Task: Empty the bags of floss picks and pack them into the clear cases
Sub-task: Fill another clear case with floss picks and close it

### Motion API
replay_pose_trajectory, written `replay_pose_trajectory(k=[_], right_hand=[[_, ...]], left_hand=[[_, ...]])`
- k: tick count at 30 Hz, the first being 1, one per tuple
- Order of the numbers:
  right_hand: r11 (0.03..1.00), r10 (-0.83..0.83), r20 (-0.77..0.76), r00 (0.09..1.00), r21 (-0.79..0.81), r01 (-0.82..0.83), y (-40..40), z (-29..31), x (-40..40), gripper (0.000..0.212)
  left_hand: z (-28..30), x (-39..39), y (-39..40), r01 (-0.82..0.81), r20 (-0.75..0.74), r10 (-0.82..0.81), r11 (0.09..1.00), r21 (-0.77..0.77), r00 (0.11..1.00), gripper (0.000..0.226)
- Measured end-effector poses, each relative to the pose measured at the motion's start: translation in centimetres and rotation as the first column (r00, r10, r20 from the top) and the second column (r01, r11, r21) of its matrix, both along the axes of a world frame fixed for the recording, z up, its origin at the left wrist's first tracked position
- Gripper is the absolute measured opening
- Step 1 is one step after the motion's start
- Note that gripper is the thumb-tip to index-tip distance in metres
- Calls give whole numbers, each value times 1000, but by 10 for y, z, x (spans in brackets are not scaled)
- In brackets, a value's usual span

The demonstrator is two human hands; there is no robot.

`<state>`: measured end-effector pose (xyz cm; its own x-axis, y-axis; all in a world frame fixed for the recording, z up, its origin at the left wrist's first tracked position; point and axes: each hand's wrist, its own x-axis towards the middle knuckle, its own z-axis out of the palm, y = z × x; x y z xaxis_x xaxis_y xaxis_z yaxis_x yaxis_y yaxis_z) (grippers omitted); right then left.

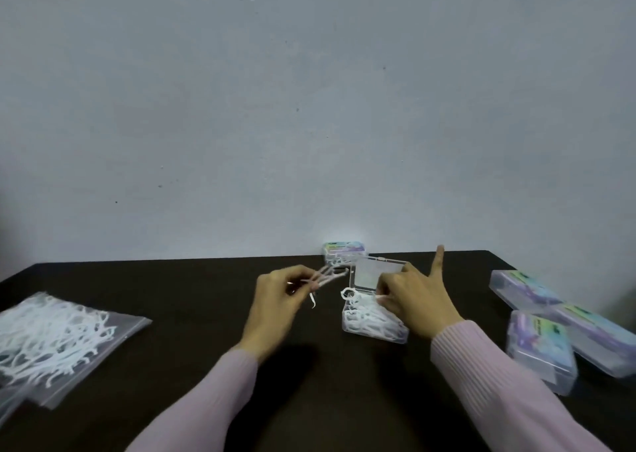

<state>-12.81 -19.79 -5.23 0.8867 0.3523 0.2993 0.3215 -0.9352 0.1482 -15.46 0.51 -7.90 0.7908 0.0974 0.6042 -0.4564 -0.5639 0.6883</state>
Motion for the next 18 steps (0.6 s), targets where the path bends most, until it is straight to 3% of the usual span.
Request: replay_pose_trajectory(k=[8,13,18], right_hand=[[967,51,35,998,248,-58,-16,-6,4,19],[881,86,113,990,456,-128,-31,-4,5,8],[843,106,-115,988,537,-28,-40,-8,8,4]], left_hand=[[-14,16,-38,53,59,-73,958,283,996,19],[-17,21,-50,23,74,-54,928,371,996,20],[-19,23,-59,49,53,-77,914,402,996,18]])
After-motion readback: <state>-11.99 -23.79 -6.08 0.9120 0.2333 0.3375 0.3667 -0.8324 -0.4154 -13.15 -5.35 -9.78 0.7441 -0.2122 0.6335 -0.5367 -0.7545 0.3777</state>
